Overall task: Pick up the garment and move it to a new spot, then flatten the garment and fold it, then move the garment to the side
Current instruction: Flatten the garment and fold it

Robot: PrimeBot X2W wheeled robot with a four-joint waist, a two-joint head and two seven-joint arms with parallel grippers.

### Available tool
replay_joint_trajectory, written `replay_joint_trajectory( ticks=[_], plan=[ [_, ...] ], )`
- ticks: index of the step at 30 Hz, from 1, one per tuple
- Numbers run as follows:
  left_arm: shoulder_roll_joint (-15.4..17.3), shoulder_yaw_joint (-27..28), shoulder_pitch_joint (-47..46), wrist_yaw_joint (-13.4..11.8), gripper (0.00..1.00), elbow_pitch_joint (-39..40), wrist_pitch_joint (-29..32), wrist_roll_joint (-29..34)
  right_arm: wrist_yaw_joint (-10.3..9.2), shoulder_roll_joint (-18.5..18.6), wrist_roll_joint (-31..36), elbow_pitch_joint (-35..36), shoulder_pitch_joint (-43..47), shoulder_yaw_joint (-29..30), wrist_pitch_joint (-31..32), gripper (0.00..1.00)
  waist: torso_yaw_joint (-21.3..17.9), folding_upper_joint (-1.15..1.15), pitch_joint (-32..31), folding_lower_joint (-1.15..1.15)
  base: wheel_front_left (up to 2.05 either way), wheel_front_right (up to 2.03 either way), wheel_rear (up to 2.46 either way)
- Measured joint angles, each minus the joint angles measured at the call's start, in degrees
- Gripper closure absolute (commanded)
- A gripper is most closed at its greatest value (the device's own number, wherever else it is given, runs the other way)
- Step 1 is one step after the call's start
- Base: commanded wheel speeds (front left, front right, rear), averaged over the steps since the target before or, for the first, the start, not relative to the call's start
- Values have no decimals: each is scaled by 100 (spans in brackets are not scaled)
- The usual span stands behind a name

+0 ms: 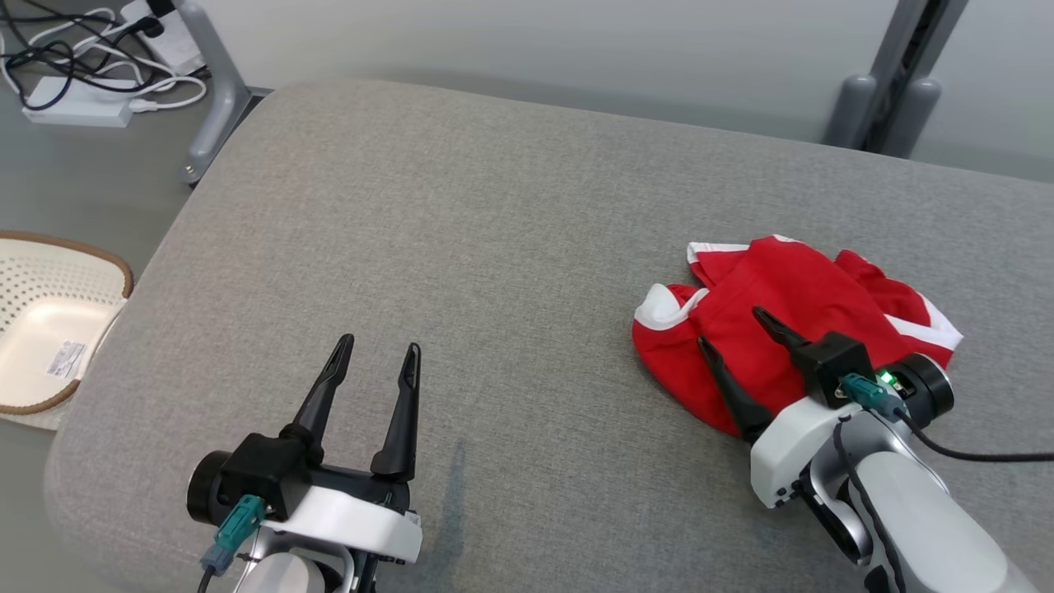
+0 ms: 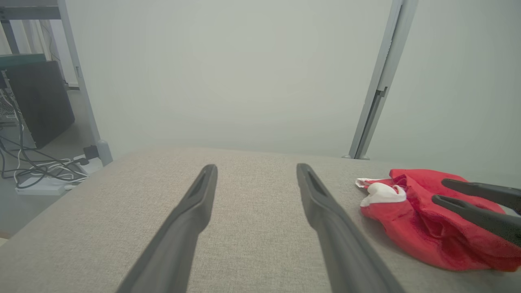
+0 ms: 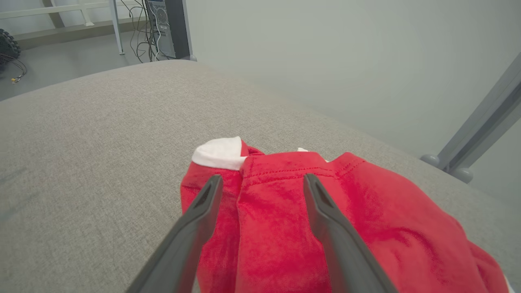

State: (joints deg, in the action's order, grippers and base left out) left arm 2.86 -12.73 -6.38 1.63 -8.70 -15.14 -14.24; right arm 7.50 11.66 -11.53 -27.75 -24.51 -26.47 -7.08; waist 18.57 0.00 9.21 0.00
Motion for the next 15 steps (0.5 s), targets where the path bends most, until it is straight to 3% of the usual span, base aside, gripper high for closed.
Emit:
replay_joint_trajectory(
  ticks=[9, 10, 11, 12, 13, 14, 15],
  plan=[
    [-1, -124, -88, -73, 0, 9, 0, -104, 0, -36, -88, -877, -370, 125, -65, 0, 272, 0, 158, 0, 0, 0, 0],
    [0, -134, -94, -81, 0, 12, 0, -118, 0, -41, -90, -955, -397, 143, -83, 26, 292, 0, 172, 0, 0, 0, 0],
    [-2, -153, -94, -103, 0, 15, 0, -137, 0, -52, -108, -1024, -425, 148, -86, 26, 307, 0, 182, 0, 0, 0, 0],
    [-2, -168, -94, -113, 0, 16, 0, -142, 0, -60, -108, -1068, -441, 148, -104, 65, 319, 0, 193, 0, 0, 0, 0],
    [-1, -180, -94, -120, 0, 16, 0, -143, 0, -75, -110, -1112, -459, 147, -113, 84, 327, 0, 202, 0, 0, 0, 0],
    [-1, -193, -94, -122, 0, 16, 0, -144, 0, -87, -112, -1170, -478, 148, -136, 100, 332, 0, 209, 0, 0, 0, 0],
    [-1, -199, -95, -126, 0, 14, 0, -147, 0, -92, -114, -1212, -493, 151, -155, 100, 334, 0, 212, 0, 0, 0, 0]
  ],
)
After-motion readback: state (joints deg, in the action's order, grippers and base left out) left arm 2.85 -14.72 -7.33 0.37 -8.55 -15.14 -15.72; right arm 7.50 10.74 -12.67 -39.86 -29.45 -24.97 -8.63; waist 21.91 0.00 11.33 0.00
